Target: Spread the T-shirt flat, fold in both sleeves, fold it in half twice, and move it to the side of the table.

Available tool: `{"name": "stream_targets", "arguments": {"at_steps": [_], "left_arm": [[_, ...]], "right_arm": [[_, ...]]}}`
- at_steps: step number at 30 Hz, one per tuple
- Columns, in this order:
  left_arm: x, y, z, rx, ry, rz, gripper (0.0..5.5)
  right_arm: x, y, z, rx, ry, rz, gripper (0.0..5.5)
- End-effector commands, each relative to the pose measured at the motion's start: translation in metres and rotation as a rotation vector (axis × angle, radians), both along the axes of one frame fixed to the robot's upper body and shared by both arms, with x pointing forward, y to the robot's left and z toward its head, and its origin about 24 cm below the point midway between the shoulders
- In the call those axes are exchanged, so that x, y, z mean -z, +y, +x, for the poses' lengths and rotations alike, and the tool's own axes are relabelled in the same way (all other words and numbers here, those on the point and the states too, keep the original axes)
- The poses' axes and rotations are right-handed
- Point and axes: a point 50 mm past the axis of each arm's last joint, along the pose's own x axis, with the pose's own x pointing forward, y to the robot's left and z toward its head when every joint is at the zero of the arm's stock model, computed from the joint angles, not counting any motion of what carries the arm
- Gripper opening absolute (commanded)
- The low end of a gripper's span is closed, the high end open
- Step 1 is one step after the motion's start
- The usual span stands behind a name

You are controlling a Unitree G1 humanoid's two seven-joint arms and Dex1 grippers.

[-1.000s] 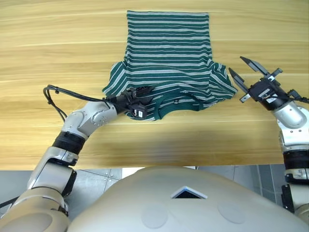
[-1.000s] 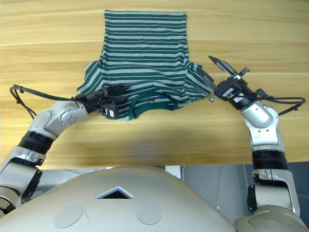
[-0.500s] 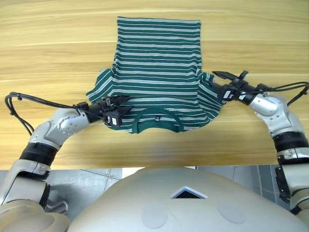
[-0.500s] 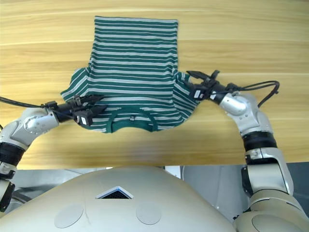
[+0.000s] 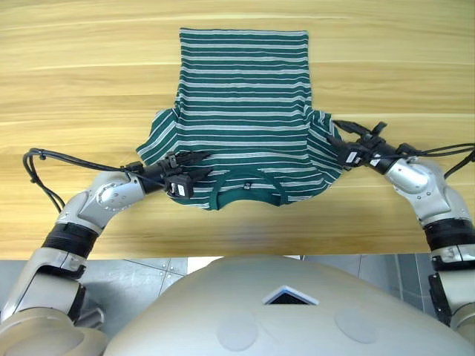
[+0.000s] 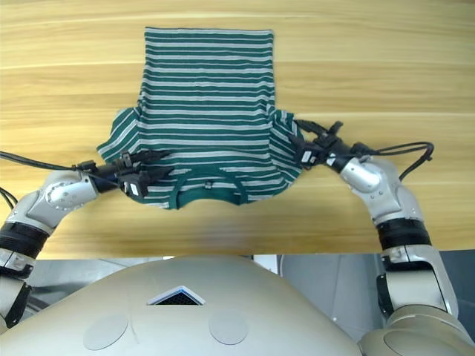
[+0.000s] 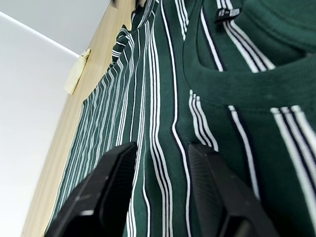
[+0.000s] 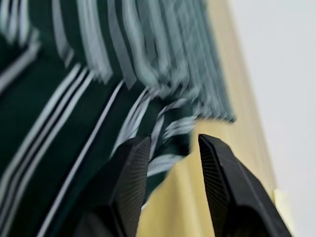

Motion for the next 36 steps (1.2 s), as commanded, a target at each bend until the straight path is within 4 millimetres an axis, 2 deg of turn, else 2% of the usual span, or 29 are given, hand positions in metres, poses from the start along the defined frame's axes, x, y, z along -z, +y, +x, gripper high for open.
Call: {"name": "stream_targets", "arguments": {"at_steps": [1,4,8,11,14,18,21,24,26,28,29,30,33,36], "left_arm": [[0.008,0.002,-0.009,0.017,0.056,0.054,1.94],[0.009,0.001,-0.01,0.016,0.061,0.051,1.94],[0.008,0.0,-0.011,0.021,0.06,0.044,1.94],[0.007,-0.008,-0.01,0.01,0.042,-0.001,1.94],[0.0,-0.017,0.0,-0.053,-0.037,-0.091,1.94],[-0.027,-0.035,0.006,-0.107,-0.19,-0.26,1.94],[-0.055,-0.033,0.006,-0.146,-0.307,-0.322,1.94],[-0.085,-0.013,0.0,-0.256,-0.431,-0.354,1.94],[-0.091,0.028,-0.002,-0.488,-0.503,-0.235,1.94],[-0.068,0.073,-0.014,-0.704,-0.456,0.032,1.94],[-0.054,0.085,-0.027,-0.714,-0.398,0.146,1.94],[-0.046,0.09,-0.036,-0.7,-0.358,0.21,1.94],[-0.048,0.098,-0.045,-0.701,-0.341,0.296,1.94],[-0.047,0.087,-0.058,-0.577,-0.247,0.325,1.94]], "right_arm": [[0.016,-0.006,0.001,0.021,0.066,-0.073,1.78],[0.024,-0.012,-0.002,0.053,0.087,-0.081,1.78],[0.02,-0.018,0.002,0.074,0.062,-0.084,1.78],[0.016,-0.013,0.007,0.047,0.04,-0.073,1.78],[0.008,-0.005,0.006,0.004,0.005,-0.008,1.78],[-0.041,0.014,0.01,-0.058,-0.188,0.313,1.78],[-0.076,0.017,0.015,-0.067,-0.309,0.466,1.78],[-0.093,0.019,0.011,-0.073,-0.359,0.552,1.78],[-0.087,0.015,0.002,-0.056,-0.331,0.508,1.78],[-0.073,0.009,-0.009,-0.02,-0.277,0.468,1.78],[-0.068,0.009,-0.011,-0.012,-0.256,0.459,1.78],[-0.064,0.009,-0.012,-0.002,-0.247,0.453,1.78],[-0.064,0.011,0.004,0.016,-0.267,0.428,1.78],[-0.066,0.014,0.016,0.012,-0.279,0.414,1.78]]}}
